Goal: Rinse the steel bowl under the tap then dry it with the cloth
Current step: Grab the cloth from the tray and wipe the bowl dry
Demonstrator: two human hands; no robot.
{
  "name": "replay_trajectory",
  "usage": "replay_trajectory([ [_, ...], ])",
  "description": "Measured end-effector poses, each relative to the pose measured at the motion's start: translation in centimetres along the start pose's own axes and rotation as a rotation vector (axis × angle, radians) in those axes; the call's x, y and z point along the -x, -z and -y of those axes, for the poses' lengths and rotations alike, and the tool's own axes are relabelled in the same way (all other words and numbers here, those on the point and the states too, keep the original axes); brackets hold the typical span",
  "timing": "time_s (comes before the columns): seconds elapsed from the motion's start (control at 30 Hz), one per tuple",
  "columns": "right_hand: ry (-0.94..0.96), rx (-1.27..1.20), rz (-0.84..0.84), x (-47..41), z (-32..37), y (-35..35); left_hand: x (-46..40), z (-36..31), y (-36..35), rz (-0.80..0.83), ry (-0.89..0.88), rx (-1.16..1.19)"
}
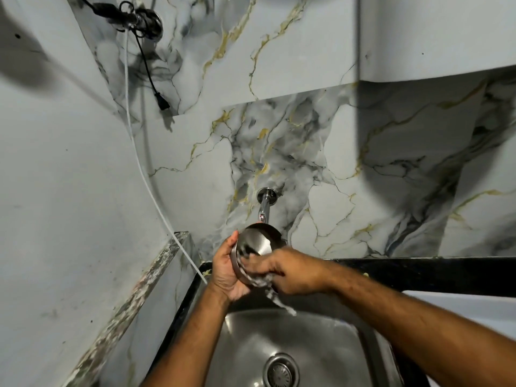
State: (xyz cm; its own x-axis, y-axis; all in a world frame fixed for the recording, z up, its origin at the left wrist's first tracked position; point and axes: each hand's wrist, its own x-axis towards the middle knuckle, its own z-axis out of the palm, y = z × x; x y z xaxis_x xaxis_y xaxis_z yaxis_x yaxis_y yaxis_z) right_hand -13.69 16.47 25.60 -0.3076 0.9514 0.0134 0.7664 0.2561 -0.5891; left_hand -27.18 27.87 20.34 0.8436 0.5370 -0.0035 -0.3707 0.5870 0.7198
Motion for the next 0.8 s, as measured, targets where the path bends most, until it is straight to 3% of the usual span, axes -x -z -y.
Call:
replay_trajectory([
  [0.13, 0.073, 0.813, 0.301, 0.7, -0.3, 2.0, 0.6, 1.0, -0.5, -0.003, 0.052, -0.042],
  [0.2, 0.066, 1.182, 0.247, 0.3, 0.0, 2.2, 0.5, 1.1, -0.6, -0.039, 0.033, -0.038],
  [0.27, 0.041, 1.354, 0.119, 0.1, 0.4, 2.3, 0.3, 0.8, -0.4, -0.086, -0.025, -0.02],
  [0.37, 0.204, 1.268, -0.097, 0.0, 0.6, 1.8, -0.2, 0.2, -0.8, -0.077, -0.001, -0.014],
  [0.47, 0.304, 1.317, -0.087, 0.0, 0.7, 1.2, -0.4, 0.5, -1.4, -0.07, 0.043, 0.019],
  [0.63, -0.045, 1.29, 0.042, 0.2, 0.6, 1.6, -0.5, 0.6, -2.1, -0.055, 0.07, -0.011],
  [0.7, -0.202, 1.099, 0.08, 0.0, 1.6, 0.9, -0.9, 0.4, -2.1, -0.065, 0.04, -0.073],
  [0.8, -0.221, 0.672, 0.051, 0.5, 3.2, 1.5, -1.0, 0.8, -2.1, -0.126, -0.016, -0.14],
])
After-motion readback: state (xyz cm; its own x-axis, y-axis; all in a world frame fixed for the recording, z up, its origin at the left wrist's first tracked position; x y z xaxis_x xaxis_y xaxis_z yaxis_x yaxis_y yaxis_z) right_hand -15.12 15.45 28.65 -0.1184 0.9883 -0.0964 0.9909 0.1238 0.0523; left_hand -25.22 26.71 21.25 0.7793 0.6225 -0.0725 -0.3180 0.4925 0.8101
